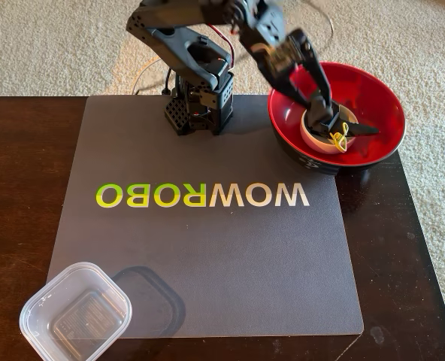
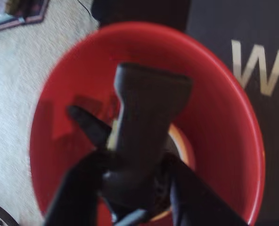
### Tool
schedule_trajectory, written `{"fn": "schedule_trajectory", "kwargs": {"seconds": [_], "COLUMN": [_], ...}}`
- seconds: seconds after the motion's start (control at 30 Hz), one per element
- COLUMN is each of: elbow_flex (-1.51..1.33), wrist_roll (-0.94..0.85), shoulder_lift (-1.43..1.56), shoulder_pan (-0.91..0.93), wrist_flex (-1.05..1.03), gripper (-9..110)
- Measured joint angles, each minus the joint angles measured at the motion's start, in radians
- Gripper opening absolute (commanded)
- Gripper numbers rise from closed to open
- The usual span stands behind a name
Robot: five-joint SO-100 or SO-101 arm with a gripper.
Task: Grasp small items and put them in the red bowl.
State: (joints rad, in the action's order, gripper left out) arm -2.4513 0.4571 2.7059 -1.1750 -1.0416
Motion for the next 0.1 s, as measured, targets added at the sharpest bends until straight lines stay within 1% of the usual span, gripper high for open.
{"fn": "schedule_trajectory", "kwargs": {"seconds": [0.1], "elbow_flex": [-0.086], "wrist_roll": [-0.002], "shoulder_lift": [0.025], "shoulder_pan": [-0.046], "wrist_flex": [0.017], "gripper": [32]}}
